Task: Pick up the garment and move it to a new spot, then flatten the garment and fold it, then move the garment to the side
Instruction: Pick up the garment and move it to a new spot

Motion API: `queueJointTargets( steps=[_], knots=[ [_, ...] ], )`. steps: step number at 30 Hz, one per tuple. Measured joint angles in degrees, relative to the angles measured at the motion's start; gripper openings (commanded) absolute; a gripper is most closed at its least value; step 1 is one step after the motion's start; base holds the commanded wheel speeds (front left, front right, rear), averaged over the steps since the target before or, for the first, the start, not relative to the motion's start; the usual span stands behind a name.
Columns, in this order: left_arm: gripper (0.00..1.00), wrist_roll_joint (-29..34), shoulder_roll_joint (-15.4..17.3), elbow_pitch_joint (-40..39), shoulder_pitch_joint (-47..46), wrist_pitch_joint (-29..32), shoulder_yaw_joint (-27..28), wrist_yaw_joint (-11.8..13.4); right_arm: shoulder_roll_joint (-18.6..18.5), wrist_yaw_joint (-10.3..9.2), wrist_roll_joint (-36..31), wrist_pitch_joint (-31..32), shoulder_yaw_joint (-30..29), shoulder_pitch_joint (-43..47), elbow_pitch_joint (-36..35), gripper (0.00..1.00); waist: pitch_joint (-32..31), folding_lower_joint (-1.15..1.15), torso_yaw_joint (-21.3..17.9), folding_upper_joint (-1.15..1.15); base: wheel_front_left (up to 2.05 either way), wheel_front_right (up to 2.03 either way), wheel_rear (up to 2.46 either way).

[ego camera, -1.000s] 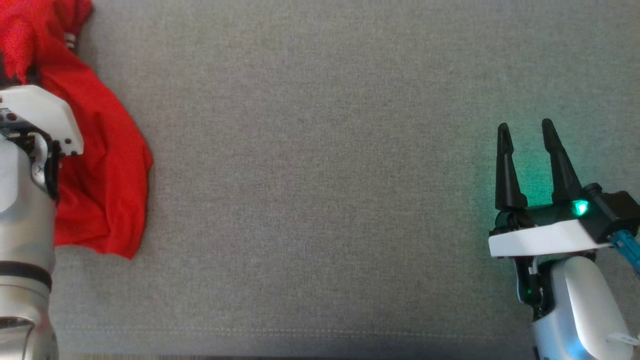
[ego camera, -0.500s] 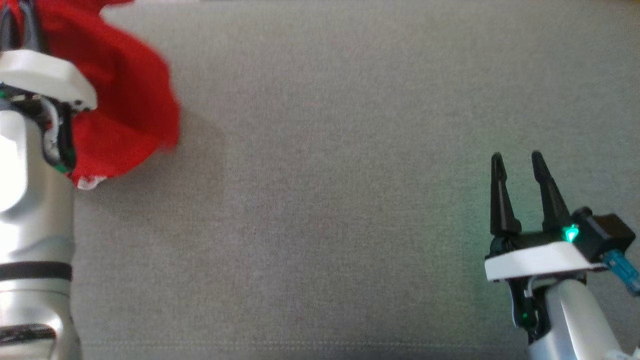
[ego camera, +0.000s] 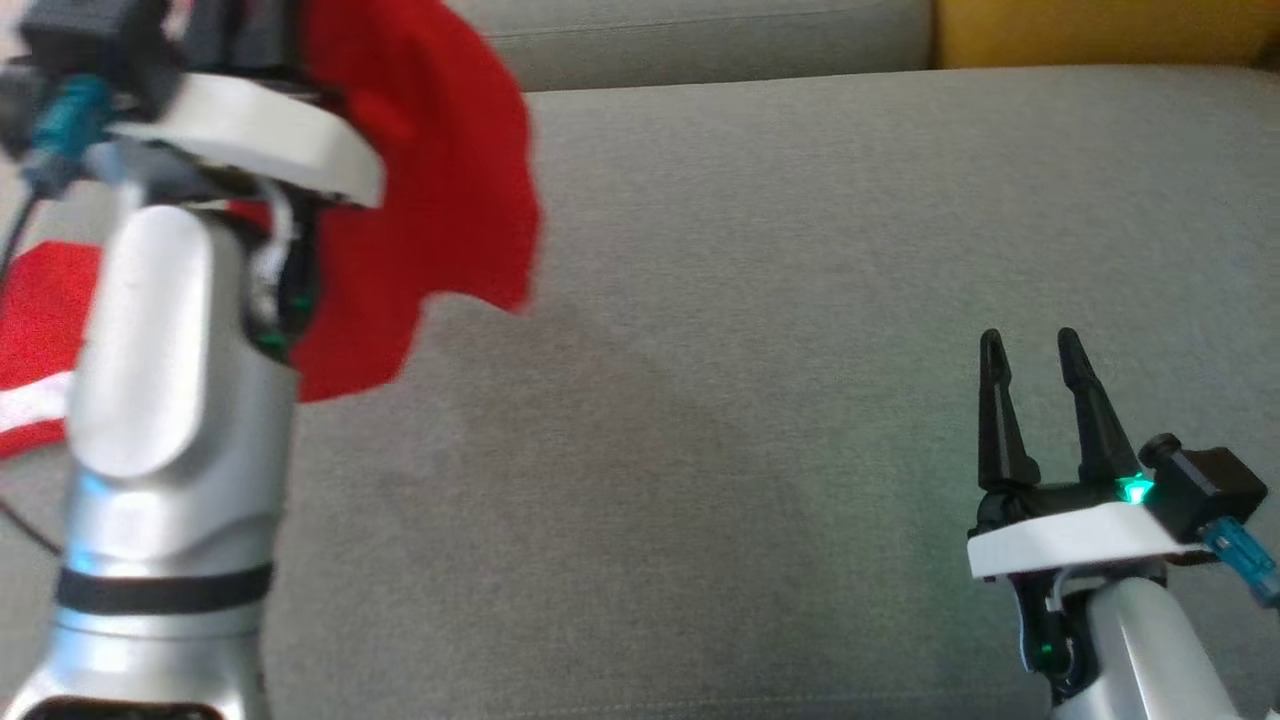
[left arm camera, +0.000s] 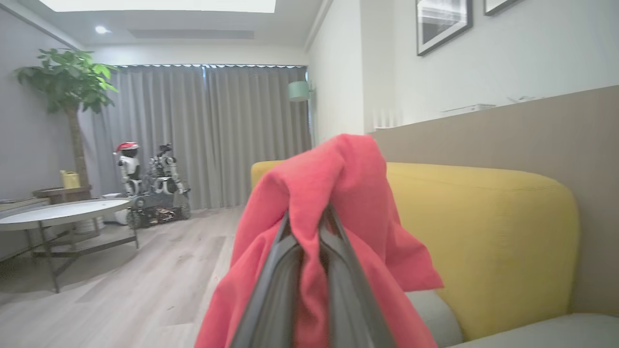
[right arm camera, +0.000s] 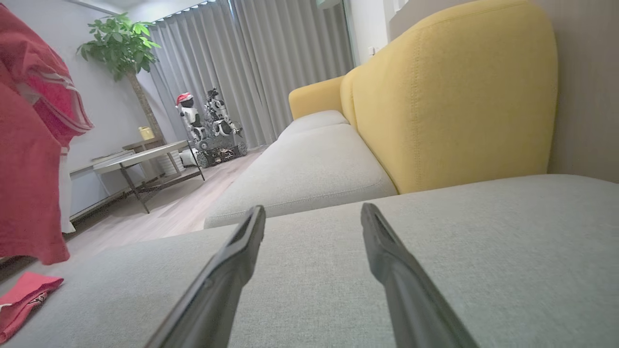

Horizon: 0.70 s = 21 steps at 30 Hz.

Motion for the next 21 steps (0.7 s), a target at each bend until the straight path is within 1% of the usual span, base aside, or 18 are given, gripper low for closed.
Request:
queueJointTargets(
  steps=[7,13,15,17,19,21],
  knots=[
    [0.0,-1.3,-3.01,-3.63,0.31,3.86,-4.27,-0.25,0.01,0.0,1.69,0.0,1.48,-0.38,-1.82,1.0,0.68,0.0,-5.01,0.0,0.0,0.0,0.0],
    [0.0,-2.07,-5.0,-1.98,1.99,4.37,-12.23,-0.33,0.01,0.0,3.02,-0.01,2.85,-1.73,-2.9,1.0,2.21,0.0,-10.5,0.0,0.0,0.0,0.0],
    [0.0,-2.64,-5.26,0.24,2.24,4.12,-14.23,0.64,-0.01,0.0,3.72,-0.01,3.63,-2.5,-3.26,1.0,2.81,0.0,-12.59,0.0,0.0,0.0,0.0],
    [0.0,-3.66,-5.37,3.18,2.24,3.15,-15.48,2.24,-0.01,0.0,4.36,-0.01,4.56,-2.95,-3.79,1.0,3.47,0.0,-14.67,0.0,0.0,0.0,0.0],
    [0.0,-8.42,-5.34,5.55,2.12,1.81,-16.73,4.28,-0.02,0.0,4.85,-0.01,5.81,-2.98,-4.35,1.0,4.21,0.0,-16.72,0.0,0.0,0.0,0.0],
    [0.0,-8.9,-5.36,9.02,1.25,0.29,-18.69,5.9,-0.01,0.0,5.69,-0.01,6.91,-3.05,-5.23,1.0,5.15,0.0,-18.7,0.0,0.0,0.0,0.0]
  ],
)
